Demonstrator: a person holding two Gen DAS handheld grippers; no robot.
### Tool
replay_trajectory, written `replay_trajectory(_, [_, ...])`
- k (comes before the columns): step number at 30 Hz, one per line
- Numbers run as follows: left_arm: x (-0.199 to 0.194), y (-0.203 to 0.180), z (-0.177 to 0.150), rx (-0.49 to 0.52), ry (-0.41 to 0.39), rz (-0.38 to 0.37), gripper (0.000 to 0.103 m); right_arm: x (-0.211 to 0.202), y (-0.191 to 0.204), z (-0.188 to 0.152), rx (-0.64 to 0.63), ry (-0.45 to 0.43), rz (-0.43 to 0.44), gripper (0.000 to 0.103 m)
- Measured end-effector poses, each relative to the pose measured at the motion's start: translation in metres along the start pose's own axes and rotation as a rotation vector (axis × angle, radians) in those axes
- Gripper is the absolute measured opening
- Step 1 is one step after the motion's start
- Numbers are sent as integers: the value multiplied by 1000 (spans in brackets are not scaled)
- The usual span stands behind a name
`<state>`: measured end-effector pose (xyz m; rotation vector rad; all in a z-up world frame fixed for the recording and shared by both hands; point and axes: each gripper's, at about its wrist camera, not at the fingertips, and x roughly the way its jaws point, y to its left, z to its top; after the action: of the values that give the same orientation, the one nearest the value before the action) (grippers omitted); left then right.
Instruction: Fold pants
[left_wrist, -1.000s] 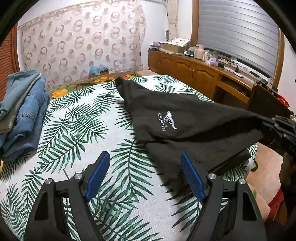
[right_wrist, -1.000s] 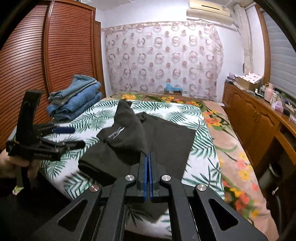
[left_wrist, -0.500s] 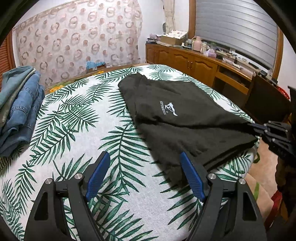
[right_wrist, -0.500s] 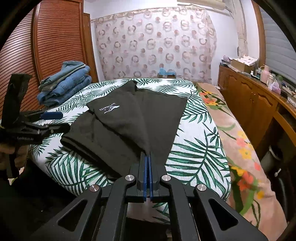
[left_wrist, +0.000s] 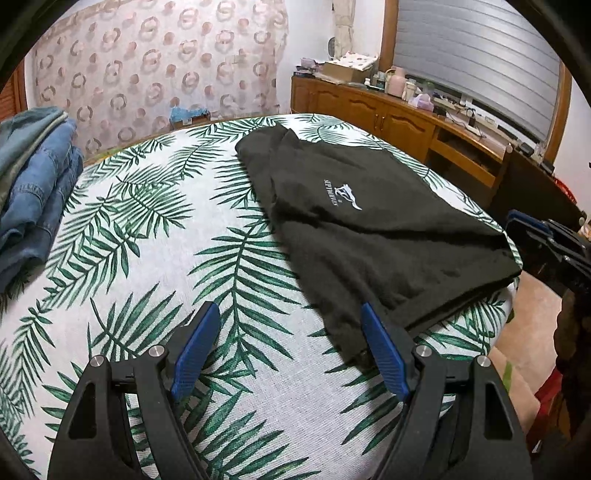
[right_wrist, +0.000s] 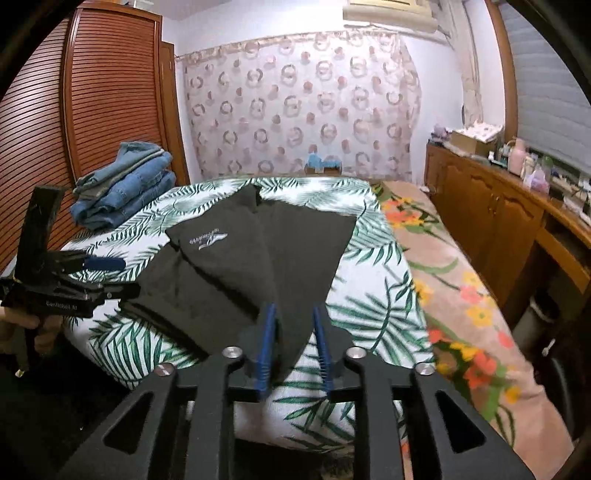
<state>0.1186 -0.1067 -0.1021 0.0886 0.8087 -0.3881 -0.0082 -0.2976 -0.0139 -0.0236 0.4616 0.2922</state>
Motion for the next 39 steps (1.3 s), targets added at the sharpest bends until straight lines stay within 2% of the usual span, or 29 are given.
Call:
replay_trajectory(9, [-1, 3, -1, 2, -17, -9, 79, 17, 11, 21, -13, 2, 31, 30])
replay_trajectory(16, [-4, 6, 0, -18, -17, -20, 79, 55, 31, 45, -39, 41, 126, 31])
replay_trajectory(20, [-11, 12, 2, -38, -28, -16, 79, 71, 42, 55, -66, 51, 173, 39])
replay_trajectory(30, [-22, 33, 7, -72, -81, 38, 79, 99, 54, 75, -118, 107, 178, 44])
replay_trajectory(33, [-23, 43, 8, -88, -94, 63, 79, 109, 63, 79, -140, 139, 154, 44])
replay_trajectory(39, [-24, 64, 17, -122, -129, 84, 79, 133, 79, 82, -176, 200, 169, 44])
